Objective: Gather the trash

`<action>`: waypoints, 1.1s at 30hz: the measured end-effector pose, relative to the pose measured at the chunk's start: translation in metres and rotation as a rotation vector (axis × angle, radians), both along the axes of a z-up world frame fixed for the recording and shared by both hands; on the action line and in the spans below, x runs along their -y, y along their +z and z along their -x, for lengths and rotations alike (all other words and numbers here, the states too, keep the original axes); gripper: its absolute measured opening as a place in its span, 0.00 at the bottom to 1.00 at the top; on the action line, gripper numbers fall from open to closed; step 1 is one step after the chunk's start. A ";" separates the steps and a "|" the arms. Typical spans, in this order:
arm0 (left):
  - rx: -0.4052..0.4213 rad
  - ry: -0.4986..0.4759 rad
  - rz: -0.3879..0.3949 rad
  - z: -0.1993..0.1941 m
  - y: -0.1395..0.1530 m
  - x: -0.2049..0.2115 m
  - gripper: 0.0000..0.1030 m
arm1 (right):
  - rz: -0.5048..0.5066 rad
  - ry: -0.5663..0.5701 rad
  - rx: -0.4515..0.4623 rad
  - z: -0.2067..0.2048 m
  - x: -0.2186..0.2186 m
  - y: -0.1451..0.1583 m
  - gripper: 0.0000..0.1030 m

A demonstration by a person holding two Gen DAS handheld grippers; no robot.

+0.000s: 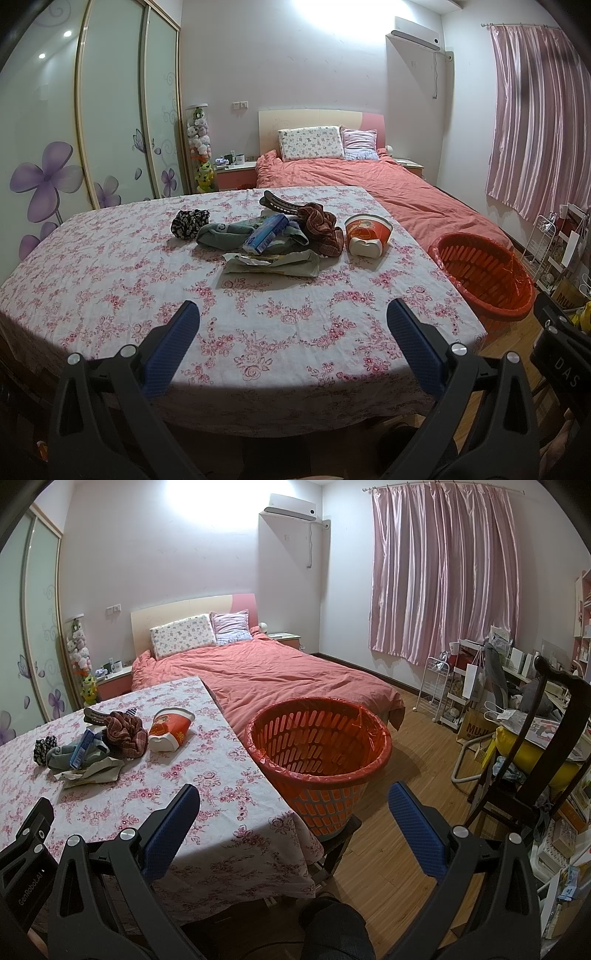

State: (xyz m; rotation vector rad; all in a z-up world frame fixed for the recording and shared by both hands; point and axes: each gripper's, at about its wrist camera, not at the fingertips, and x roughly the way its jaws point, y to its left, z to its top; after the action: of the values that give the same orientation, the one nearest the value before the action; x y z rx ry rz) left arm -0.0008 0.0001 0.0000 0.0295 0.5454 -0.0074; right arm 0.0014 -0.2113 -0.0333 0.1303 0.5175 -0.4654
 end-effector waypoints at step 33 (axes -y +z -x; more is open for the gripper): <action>-0.006 0.002 -0.003 0.001 0.000 0.000 0.96 | -0.004 -0.002 -0.005 -0.001 0.000 -0.002 0.98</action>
State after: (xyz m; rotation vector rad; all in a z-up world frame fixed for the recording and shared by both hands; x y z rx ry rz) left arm -0.0021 0.0000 -0.0004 0.0323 0.5515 -0.0051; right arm 0.0027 -0.2115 -0.0355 0.1337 0.5230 -0.4663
